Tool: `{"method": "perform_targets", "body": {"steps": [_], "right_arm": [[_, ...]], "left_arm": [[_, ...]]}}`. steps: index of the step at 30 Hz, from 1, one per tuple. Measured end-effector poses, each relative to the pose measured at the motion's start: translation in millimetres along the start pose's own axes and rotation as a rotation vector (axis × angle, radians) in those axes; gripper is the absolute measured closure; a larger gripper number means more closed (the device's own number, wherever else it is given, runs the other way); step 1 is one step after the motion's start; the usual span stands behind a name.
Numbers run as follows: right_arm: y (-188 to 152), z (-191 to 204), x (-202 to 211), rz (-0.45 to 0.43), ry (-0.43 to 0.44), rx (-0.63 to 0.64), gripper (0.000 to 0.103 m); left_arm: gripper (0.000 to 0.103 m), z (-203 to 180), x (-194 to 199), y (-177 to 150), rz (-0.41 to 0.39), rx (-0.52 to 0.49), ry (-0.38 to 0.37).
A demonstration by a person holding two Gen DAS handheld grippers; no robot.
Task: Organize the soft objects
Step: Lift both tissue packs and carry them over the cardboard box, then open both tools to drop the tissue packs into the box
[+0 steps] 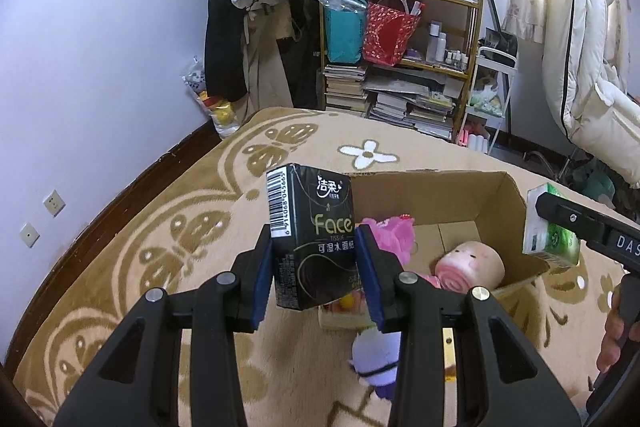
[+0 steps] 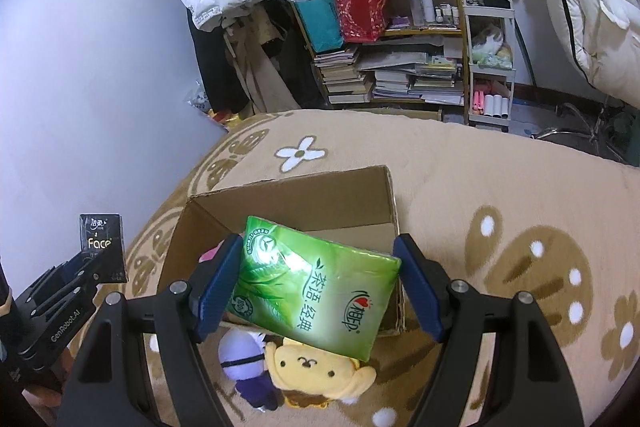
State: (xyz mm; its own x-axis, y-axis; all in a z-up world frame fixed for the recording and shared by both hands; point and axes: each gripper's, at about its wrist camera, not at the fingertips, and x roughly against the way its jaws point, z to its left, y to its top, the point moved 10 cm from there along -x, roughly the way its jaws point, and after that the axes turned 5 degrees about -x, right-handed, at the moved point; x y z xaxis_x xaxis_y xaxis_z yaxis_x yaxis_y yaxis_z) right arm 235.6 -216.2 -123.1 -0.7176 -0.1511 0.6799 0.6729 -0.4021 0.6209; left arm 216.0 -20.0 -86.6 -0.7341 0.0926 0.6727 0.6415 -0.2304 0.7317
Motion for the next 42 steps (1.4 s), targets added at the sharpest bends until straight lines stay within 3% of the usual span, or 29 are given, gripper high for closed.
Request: {"method": "perform_targets", "body": {"steps": [13, 21, 23, 24, 25, 29, 33, 42], "right_arm": [[-9.1, -4.8, -35.6, 0.07, -0.004, 0.014, 0.022], [-10.5, -9.9, -41.4, 0.089, 0.004, -0.001, 0.021], [-8.6, -11.5, -40.7, 0.087, 0.011, -0.007, 0.021], [-7.3, -12.4, -39.8, 0.084, 0.018, -0.015, 0.019], [-5.4, -13.7, -38.9, 0.081, 0.018, -0.024, 0.014], [1.7, -17.8, -29.8, 0.048, 0.018, -0.043, 0.01], [6.8, -20.0, -21.1, 0.028, 0.016, -0.062, 0.003], [-6.8, -18.7, -6.8, 0.048, -0.019, -0.002, 0.0]], "left_arm": [[0.065, -33.9, -26.2, -5.5, 0.015, -0.053, -0.071], [0.065, -41.2, -34.2, -5.9, 0.047, -0.029, -0.104], [0.06, -40.2, -35.2, -7.0, 0.056, -0.024, -0.098], [0.048, -38.0, -35.8, -7.6, 0.063, -0.023, -0.085], [0.043, -36.6, -35.6, -8.1, 0.063, -0.023, -0.073], [0.038, -33.2, -27.3, -6.7, 0.036, -0.061, -0.031], [0.017, -33.1, -22.0, -8.5, 0.038, -0.065, -0.032], [0.001, -29.8, -13.8, -21.1, 0.056, -0.045, -0.034]]}}
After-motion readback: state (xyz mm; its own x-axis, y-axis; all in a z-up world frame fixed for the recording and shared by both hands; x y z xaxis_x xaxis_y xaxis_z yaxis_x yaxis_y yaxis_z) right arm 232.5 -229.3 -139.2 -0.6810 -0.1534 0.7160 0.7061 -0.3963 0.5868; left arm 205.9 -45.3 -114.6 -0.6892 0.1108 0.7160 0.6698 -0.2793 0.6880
